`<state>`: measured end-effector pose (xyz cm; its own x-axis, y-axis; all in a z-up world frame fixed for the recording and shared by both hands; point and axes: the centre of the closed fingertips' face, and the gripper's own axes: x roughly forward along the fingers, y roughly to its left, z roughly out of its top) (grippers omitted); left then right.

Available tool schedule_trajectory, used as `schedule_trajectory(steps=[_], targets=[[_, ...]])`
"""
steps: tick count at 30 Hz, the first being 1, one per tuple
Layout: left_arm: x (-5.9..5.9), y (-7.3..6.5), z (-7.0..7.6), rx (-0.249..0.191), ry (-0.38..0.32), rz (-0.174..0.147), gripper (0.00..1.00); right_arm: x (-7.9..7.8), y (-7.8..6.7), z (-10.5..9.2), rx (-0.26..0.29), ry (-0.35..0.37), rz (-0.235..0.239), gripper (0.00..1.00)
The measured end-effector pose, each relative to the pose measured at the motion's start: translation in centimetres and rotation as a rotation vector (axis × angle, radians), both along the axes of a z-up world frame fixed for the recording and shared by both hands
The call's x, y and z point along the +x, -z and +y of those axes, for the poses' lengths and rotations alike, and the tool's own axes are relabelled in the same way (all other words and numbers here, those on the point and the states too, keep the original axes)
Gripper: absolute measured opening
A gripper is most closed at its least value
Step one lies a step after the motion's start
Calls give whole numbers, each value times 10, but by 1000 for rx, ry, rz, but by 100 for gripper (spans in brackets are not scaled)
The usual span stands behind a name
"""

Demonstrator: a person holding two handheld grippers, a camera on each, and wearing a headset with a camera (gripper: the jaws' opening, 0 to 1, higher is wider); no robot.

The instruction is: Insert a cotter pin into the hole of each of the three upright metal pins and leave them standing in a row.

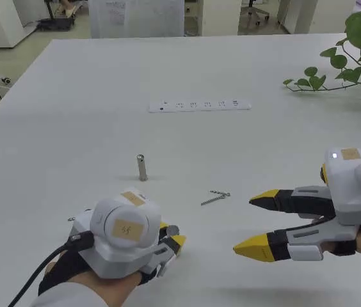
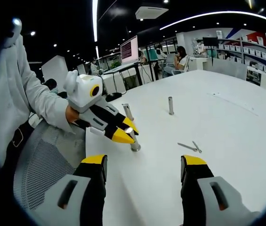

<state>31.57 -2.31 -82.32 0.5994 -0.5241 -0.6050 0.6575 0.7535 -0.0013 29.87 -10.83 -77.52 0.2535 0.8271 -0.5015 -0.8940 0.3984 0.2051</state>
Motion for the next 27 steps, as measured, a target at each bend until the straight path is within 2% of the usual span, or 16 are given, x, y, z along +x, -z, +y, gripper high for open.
schedule_trajectory(steps=[3, 6, 8, 10, 12, 14, 16, 18, 19, 21, 23, 24, 25, 26, 27], targets=[[-1, 0, 0, 7, 14, -11, 12, 0, 0, 0, 0, 0, 0, 66], [-1, -2, 0, -17, 26, -15, 13, -1, 0, 0, -1, -1, -1, 66], [-3, 0, 0, -26, 32, -1, 15, -1, 1, -1, -2, 0, 1, 66], [-3, 0, 0, -31, 40, -5, 19, -1, 2, -1, -3, 0, 2, 66], [-4, 0, 1, -33, 48, 0, 19, -1, 2, -1, -3, 0, 2, 66], [-5, 0, 1, -52, 60, 9, 19, -2, 2, -1, -4, -1, 2, 66], [-8, 1, 0, -83, 85, 33, 19, -2, 1, -1, -4, -2, 1, 66], [-7, 3, 4, -80, 97, 31, 20, -1, 1, -1, -2, 0, 1, 66], [-8, 3, 3, -91, 124, 34, 21, -1, 1, -1, -4, 0, 1, 66], [-7, 5, 6, -84, 138, 30, 24, -1, 1, -1, -5, 0, 2, 66], [-9, 4, 2, -102, 221, 18, 27, -2, 2, -2, -7, 0, 5, 66], [-8, 6, 4, -84, 239, 9, 27, -2, 2, -2, -9, 0, 6, 66], [-9, 7, 4, -84, 265, 17, 27, -2, 3, -2, -10, 0, 8, 66], [-11, 7, 3, -104, 295, 28, 27, -2, 3, -2, -11, -1, 9, 66], [-11, 7, 2, -104, 322, 17, 26, -3, 4, -2, -12, -2, 11, 66]])
